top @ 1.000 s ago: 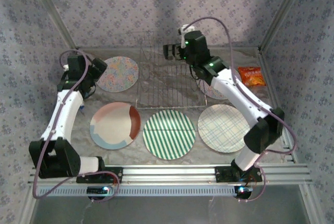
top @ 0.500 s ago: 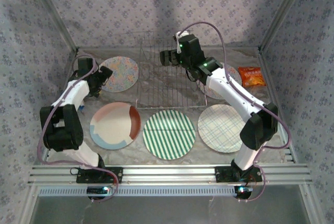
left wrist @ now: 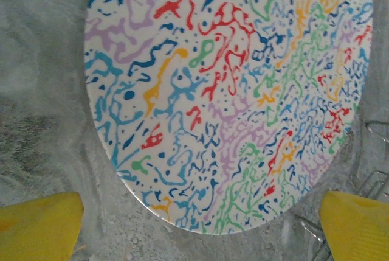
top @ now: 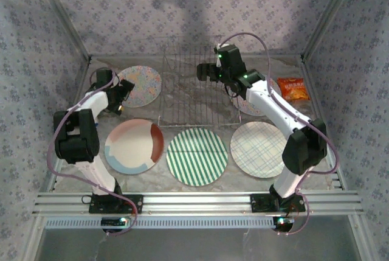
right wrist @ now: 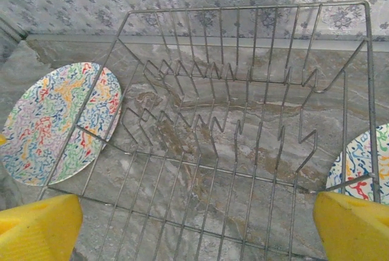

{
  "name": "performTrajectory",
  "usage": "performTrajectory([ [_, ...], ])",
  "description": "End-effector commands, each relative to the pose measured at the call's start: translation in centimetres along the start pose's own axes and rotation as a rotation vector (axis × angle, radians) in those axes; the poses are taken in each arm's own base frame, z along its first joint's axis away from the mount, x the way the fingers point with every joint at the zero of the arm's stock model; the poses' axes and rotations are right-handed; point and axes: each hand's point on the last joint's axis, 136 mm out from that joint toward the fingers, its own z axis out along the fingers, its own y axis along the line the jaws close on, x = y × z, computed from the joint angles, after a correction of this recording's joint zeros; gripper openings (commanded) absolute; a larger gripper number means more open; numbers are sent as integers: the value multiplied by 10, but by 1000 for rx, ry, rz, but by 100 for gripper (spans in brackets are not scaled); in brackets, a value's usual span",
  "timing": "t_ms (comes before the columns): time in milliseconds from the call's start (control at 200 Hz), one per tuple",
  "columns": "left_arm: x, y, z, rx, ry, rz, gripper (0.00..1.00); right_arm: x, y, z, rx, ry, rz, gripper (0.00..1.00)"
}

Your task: Load the plates into the dish rack

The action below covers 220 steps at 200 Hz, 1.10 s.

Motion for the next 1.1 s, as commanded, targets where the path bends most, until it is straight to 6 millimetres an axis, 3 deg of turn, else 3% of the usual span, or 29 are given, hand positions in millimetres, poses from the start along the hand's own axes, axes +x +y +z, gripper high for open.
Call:
performTrajectory([
  [0, -7, -7, 1, 11, -39, -18, 99, -12, 2, -14, -37, -38, 40, 99],
  [1094, 2, 9, 24, -67, -45, -130, 94, -9, -11, -15, -20, -26, 69, 100],
])
